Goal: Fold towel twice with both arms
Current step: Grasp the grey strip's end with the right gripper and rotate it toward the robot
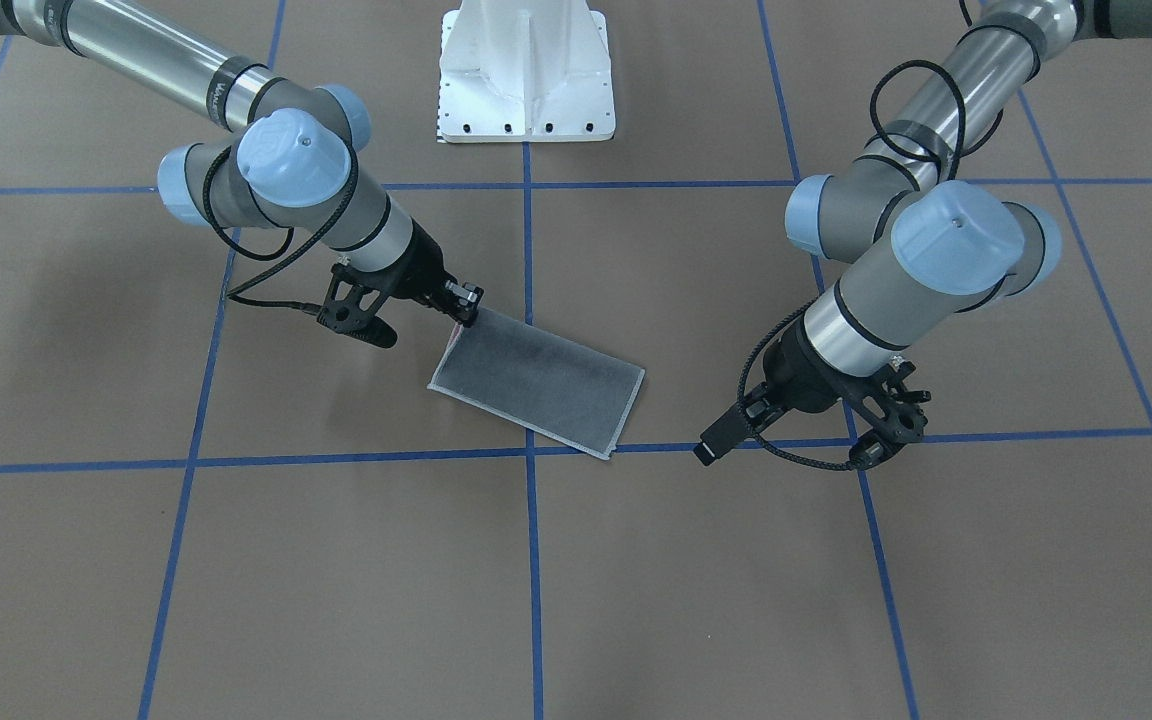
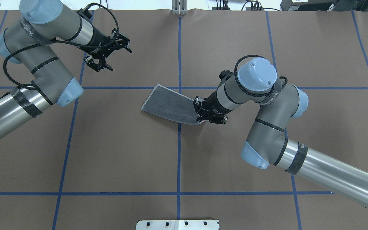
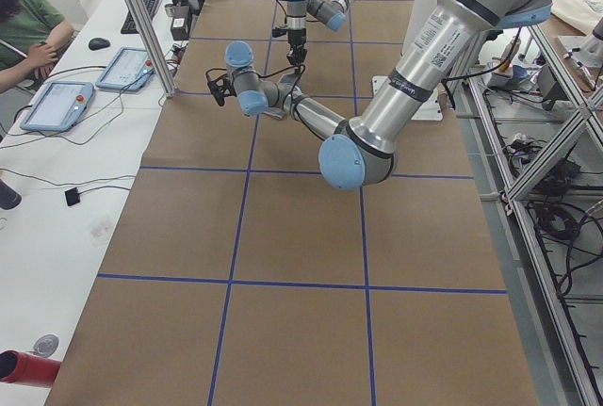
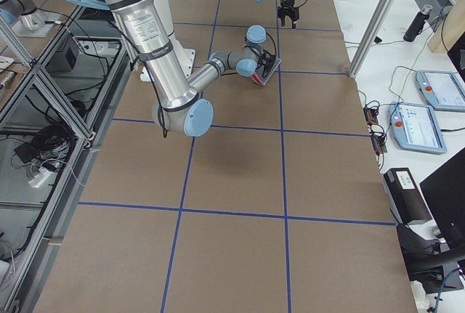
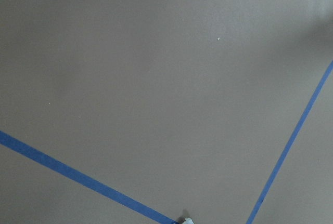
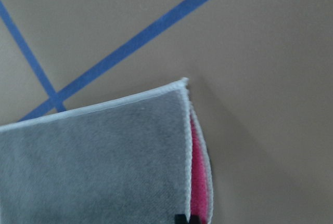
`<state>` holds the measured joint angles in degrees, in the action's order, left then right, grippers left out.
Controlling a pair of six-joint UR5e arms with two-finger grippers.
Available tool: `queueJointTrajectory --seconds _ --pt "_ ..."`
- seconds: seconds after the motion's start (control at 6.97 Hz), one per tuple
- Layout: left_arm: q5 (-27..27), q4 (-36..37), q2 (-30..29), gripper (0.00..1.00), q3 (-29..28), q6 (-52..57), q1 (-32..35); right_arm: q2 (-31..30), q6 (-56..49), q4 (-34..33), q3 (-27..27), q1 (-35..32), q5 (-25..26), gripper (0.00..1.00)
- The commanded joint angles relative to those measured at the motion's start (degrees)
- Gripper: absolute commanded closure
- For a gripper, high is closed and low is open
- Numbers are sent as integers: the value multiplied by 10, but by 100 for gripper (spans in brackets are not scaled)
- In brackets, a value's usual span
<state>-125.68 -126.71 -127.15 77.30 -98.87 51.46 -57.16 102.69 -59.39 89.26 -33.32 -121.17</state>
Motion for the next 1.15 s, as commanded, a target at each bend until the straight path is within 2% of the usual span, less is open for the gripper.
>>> queueJointTrajectory --seconds 0.0,0.29,0.57,0.86,1.0 --pt "1 0 8 0 -1 15 3 16 0 1 26 43 -11 100" --pt "1 1 10 0 -3 31 5 54 -3 0 16 80 -8 100" --pt "3 0 10 0 -7 32 5 109 -3 1 -38 89 -5 100" --pt "3 0 10 0 -7 32 5 124 -3 4 -54 89 -4 98" --pt "3 0 10 0 -7 32 5 124 -3 13 -53 89 -3 4"
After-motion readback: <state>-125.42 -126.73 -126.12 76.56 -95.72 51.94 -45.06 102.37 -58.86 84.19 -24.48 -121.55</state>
